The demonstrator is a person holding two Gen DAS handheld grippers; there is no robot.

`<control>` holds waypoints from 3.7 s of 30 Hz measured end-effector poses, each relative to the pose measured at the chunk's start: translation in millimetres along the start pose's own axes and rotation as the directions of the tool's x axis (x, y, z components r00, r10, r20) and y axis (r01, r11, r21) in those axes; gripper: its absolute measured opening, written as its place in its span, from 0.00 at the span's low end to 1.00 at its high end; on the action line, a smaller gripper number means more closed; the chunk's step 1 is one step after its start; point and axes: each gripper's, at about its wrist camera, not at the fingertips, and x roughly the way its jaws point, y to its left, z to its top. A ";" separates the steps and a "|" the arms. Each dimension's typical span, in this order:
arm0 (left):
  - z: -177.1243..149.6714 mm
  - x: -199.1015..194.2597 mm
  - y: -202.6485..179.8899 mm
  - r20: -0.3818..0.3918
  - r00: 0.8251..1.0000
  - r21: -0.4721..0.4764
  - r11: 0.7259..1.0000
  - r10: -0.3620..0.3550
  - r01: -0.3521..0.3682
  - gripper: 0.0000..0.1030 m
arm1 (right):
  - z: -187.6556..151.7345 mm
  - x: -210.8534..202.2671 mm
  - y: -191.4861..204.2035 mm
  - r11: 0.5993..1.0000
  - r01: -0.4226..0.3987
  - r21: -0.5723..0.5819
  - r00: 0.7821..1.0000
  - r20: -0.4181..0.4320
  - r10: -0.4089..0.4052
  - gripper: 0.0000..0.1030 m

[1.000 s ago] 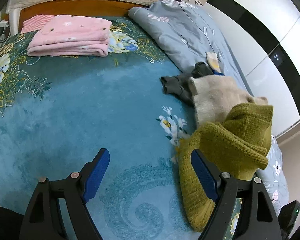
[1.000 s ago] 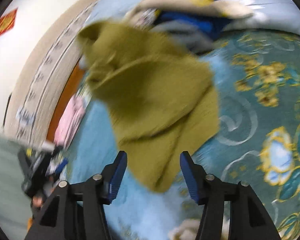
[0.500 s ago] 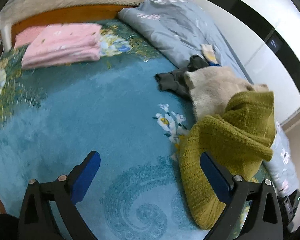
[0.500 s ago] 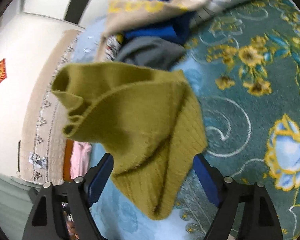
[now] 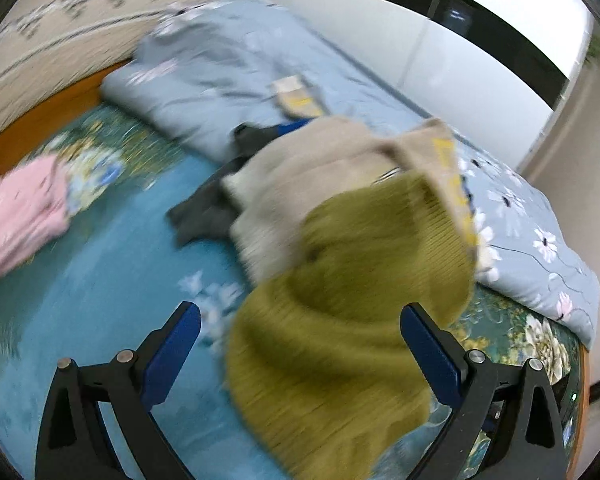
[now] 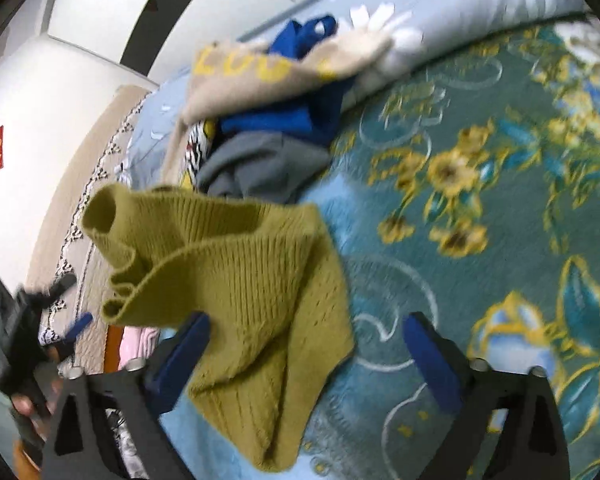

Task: Fold clothes
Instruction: 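Lift the olive-green sweater out of the pile with the right gripper, then grasp the sweater hem with the left gripper while the right gripper holds it, then lift the sweater with both grippers and shake it open in the air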

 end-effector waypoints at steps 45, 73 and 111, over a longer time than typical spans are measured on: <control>-127.4 -42.4 220.7 -0.059 0.994 -0.618 0.779 0.090 -0.108 0.10 | -25.1 22.5 66.1 0.994 -0.100 -0.046 0.981 -0.169 0.091 1.00; -139.5 -38.1 232.0 -0.079 0.994 -0.665 0.739 0.069 -0.105 0.11 | -87.3 20.7 118.9 0.709 0.012 -0.705 0.939 -0.236 -0.251 0.97; -150.2 -83.6 242.9 0.036 0.999 -0.782 0.623 -0.002 0.029 0.41 | -110.1 51.8 144.0 0.551 0.002 -0.835 0.910 -0.226 -0.346 0.18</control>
